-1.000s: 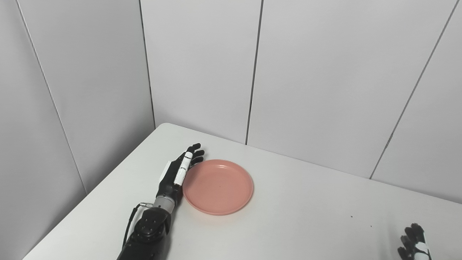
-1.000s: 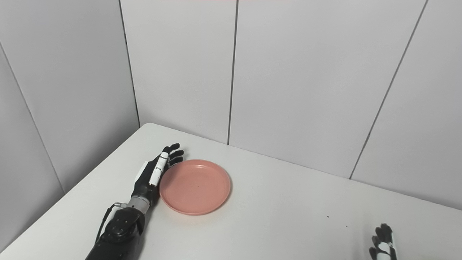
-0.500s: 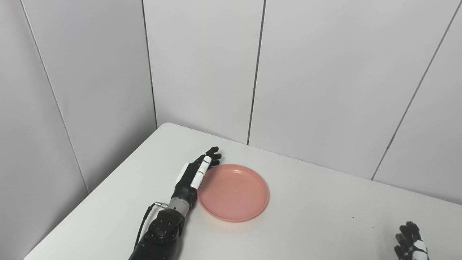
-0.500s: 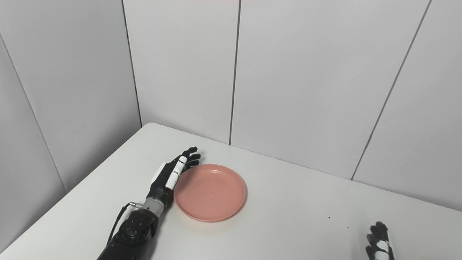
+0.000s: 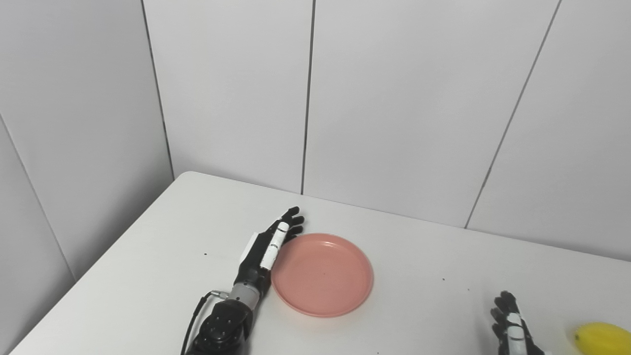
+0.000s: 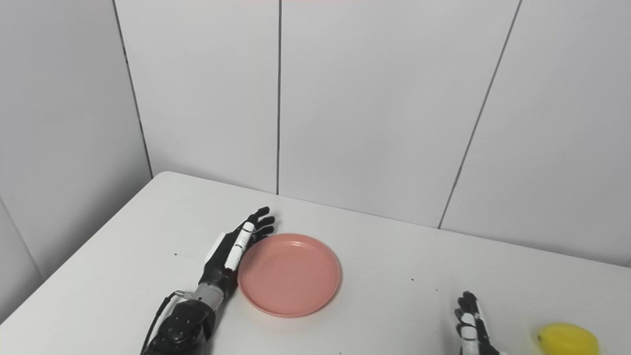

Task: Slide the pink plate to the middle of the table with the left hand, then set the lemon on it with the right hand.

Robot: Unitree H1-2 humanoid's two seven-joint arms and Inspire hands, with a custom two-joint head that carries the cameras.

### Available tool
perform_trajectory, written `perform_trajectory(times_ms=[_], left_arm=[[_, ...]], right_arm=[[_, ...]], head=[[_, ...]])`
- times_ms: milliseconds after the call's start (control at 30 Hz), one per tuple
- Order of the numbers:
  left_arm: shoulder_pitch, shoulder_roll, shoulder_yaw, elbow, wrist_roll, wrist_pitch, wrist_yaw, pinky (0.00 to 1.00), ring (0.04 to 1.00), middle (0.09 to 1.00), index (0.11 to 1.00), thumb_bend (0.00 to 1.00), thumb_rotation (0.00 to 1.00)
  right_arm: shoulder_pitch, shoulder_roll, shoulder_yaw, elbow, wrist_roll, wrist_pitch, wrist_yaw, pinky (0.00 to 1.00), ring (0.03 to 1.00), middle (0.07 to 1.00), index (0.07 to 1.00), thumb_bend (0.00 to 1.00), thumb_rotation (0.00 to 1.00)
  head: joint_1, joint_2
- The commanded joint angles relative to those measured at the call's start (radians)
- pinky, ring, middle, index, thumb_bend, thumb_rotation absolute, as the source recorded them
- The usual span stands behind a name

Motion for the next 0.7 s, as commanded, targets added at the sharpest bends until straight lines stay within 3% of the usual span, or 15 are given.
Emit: perform_trajectory(times_ms=[0,267,433,667], left_arm=[[0.022,-0.013,-0.002,-0.005,-0.010,0.019,-0.017,0.91,0.871,0.872,0.872,0.58,1.00],[0.025,-0.019,-0.007,-0.005,-0.041,0.009,-0.050,0.86,0.852,0.857,0.859,0.58,1.00],[0.045,-0.034,-0.027,-0.042,-0.024,0.037,-0.050,0.83,0.852,0.858,0.861,0.57,1.00],[0.069,-0.035,-0.050,-0.091,-0.032,0.072,-0.068,0.87,0.882,0.879,0.875,0.59,1.00]], right_arm=[[-0.031,0.004,0.006,-0.006,-0.002,-0.072,0.011,0.96,0.937,0.937,0.930,0.53,1.00],[-0.050,0.023,0.028,0.027,-0.049,-0.101,-0.004,0.94,0.928,0.932,0.924,0.57,1.00],[-0.059,0.036,0.039,0.039,-0.078,-0.113,-0.015,0.94,0.920,0.923,0.913,0.56,1.00],[-0.068,0.056,0.054,0.061,-0.122,-0.115,-0.039,0.93,0.909,0.914,0.904,0.57,1.00]], head=[[-0.030,0.012],[-0.130,0.038],[-0.183,0.049],[-0.259,0.049]])
